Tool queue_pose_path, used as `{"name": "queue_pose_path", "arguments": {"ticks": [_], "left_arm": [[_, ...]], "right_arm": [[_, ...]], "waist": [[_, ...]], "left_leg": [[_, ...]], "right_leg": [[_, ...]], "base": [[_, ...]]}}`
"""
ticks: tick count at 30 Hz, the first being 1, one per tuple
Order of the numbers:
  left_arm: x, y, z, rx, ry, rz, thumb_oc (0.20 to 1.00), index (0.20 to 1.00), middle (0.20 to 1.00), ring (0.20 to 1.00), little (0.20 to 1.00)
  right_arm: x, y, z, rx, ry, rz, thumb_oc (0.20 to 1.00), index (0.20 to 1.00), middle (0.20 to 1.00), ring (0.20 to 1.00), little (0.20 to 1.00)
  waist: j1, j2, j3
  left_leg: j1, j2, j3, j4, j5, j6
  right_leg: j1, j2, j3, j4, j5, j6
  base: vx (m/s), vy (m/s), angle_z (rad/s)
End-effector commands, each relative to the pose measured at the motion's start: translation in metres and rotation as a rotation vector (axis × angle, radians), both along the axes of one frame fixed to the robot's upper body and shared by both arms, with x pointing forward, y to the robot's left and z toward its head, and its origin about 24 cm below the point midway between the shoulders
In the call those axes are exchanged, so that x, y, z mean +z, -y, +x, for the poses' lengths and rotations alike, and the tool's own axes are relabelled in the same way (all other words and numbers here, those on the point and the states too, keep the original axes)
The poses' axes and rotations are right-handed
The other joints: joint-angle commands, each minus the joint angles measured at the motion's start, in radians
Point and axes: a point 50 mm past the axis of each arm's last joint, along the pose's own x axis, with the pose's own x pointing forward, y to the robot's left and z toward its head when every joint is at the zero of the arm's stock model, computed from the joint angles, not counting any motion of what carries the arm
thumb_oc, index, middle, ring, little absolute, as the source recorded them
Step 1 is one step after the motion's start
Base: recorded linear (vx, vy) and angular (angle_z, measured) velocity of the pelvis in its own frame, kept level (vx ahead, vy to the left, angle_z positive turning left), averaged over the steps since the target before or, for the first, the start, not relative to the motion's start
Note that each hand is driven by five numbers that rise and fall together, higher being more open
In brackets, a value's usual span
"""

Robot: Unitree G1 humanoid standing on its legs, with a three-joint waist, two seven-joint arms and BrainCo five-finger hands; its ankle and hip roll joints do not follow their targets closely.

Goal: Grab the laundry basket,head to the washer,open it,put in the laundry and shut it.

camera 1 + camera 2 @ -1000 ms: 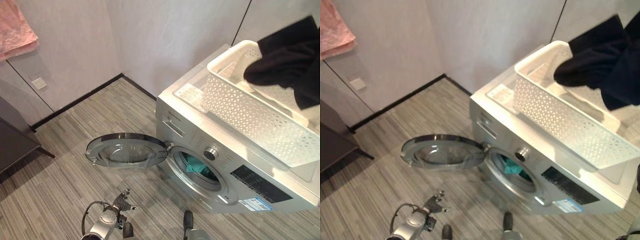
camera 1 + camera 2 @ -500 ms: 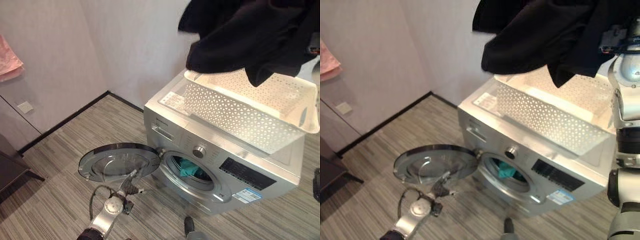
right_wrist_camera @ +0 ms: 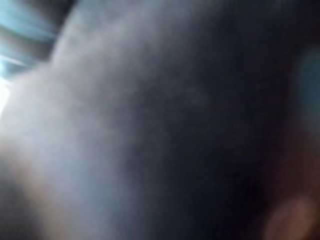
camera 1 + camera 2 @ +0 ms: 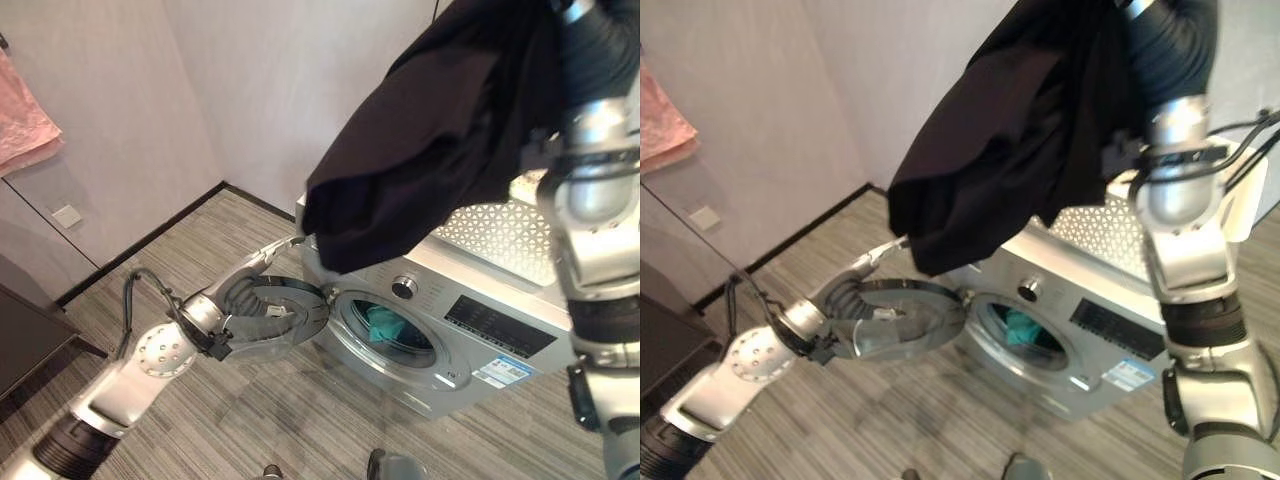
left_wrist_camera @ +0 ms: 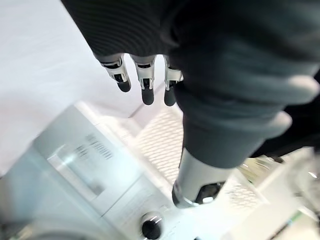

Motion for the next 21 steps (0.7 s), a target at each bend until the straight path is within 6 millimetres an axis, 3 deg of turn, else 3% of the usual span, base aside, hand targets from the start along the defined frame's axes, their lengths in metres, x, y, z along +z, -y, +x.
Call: {"name": "queue_pose_path", "arguments": {"ticks": [1,5,15,16,17,18,21], "left_arm": [[0.046,0.003,-0.008,-0.112,0.164,-0.001,1.0,1.0,1.0,1.0,1.0],[0.054,0.015,-0.003,-0.146,0.199,0.061,1.0,1.0,1.0,1.0,1.0],[0.033,0.066,0.015,-0.298,-0.038,-0.176,1.0,1.0,1.0,1.0,1.0],[0.012,0.094,0.02,-0.351,-0.196,-0.291,1.0,1.0,1.0,1.0,1.0],[0.012,0.095,0.021,-0.352,-0.197,-0.294,1.0,1.0,1.0,1.0,1.0],[-0.01,0.113,0.023,-0.366,-0.347,-0.366,1.0,1.0,1.0,1.0,1.0],[-0.017,0.127,0.026,-0.383,-0.422,-0.414,1.0,1.0,1.0,1.0,1.0]], "right_arm": [[0.01,-0.014,-0.013,0.167,0.043,0.006,0.2,0.2,0.2,0.2,0.2],[-0.005,-0.015,-0.016,0.178,-0.015,-0.05,0.2,0.2,0.2,0.2,0.2],[-0.008,0.0,-0.005,-0.044,-0.038,-0.087,0.2,0.2,0.2,0.2,0.2],[-0.01,0.001,0.003,-0.102,-0.058,-0.074,0.2,0.2,0.2,0.2,0.2],[-0.01,0.001,0.003,-0.105,-0.059,-0.077,0.2,0.2,0.2,0.2,0.2],[-0.009,-0.002,0.01,-0.139,-0.067,-0.074,0.2,0.2,0.2,0.2,0.2],[-0.009,-0.002,0.017,-0.172,-0.087,-0.076,0.2,0.2,0.2,0.2,0.2]], "waist": [[0.023,-0.045,-0.066],[0.016,-0.054,-0.054],[0.004,-0.04,-0.042],[-0.004,-0.038,-0.041],[-0.004,-0.035,-0.041],[-0.009,-0.033,-0.042],[-0.014,-0.023,-0.04]], "left_leg": [[-0.072,-0.097,0.01,0.028,-0.041,0.069],[-0.116,-0.076,-0.013,0.03,0.011,0.035],[-0.166,-0.076,-0.096,-0.004,0.085,0.006],[-0.168,-0.077,-0.113,-0.007,0.094,0.004],[-0.168,-0.077,-0.114,-0.007,0.094,0.004],[-0.167,-0.077,-0.119,-0.009,0.099,0.003],[-0.166,-0.075,-0.121,-0.014,0.106,0.0]], "right_leg": [[0.219,-0.028,0.016,-0.09,-0.102,0.085],[0.264,0.001,0.019,-0.204,-0.078,0.07],[0.297,0.043,-0.029,-0.282,-0.074,0.041],[0.304,0.05,-0.041,-0.287,-0.077,0.03],[0.305,0.051,-0.043,-0.287,-0.077,0.03],[0.308,0.054,-0.047,-0.29,-0.078,0.025],[0.311,0.056,-0.05,-0.297,-0.077,0.022]], "base": [[-0.18,-0.271,-0.47],[-0.13,-0.189,-0.21],[-0.08,-0.066,0.36],[-0.04,-0.032,0.2],[-0.06,-0.05,0.39],[-0.03,-0.029,0.34],[-0.03,-0.019,0.16]]}}
